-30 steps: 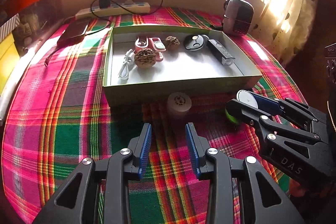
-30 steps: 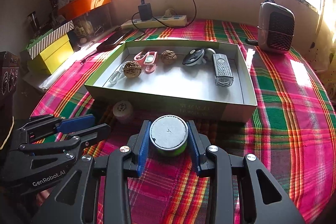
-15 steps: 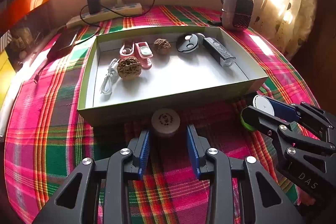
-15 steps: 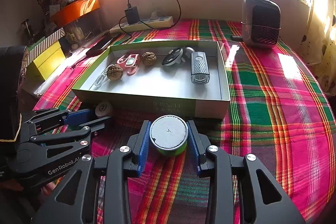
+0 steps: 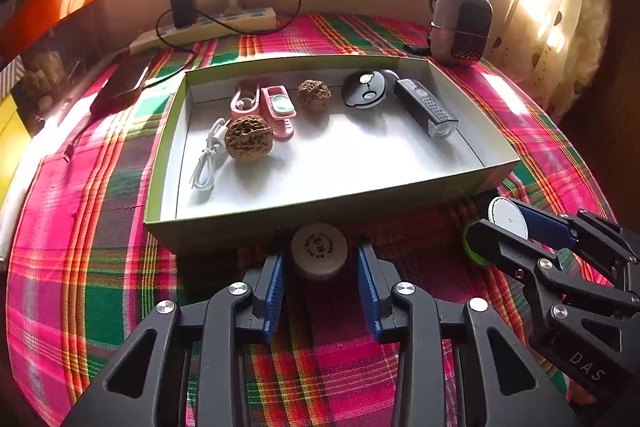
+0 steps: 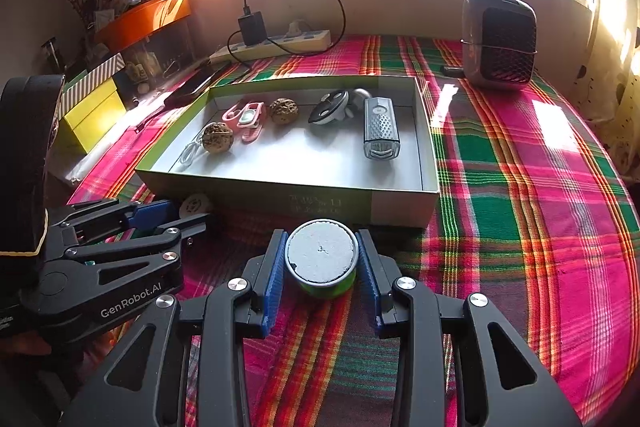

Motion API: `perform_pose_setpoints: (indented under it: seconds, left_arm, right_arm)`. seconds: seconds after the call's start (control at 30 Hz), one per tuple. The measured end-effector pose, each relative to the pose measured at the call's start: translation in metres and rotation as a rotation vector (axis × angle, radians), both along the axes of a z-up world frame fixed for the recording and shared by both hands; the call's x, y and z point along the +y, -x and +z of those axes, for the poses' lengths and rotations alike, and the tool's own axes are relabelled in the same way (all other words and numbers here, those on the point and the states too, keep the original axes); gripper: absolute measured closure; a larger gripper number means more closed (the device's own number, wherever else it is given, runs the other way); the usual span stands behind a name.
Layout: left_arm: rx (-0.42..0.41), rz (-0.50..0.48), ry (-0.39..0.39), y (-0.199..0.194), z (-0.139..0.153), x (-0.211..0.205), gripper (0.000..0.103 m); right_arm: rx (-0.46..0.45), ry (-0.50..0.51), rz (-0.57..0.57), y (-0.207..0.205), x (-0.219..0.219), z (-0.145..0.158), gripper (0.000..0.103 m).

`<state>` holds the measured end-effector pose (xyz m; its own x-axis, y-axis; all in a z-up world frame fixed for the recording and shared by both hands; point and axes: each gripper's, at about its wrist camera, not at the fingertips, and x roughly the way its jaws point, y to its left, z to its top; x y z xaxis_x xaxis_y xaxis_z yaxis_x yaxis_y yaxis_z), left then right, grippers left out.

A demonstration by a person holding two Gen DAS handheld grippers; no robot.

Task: Organize objects
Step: 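Close right gripper on green-based white disc while left gripper grasps white puck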

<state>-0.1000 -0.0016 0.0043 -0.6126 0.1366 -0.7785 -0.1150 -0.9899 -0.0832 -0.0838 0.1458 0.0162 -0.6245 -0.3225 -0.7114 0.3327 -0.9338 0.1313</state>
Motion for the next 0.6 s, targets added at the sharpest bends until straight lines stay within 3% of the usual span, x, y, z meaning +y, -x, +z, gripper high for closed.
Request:
perform_pose_setpoints:
  seconds: [0.6]
  left_arm:
    - [0.005,0.014,0.005,0.0000,-0.0005,-0.0020,0.077]
  right_arm:
    - [-0.004,-0.003,0.003,-0.0017,-0.0016,-0.0015,0.068]
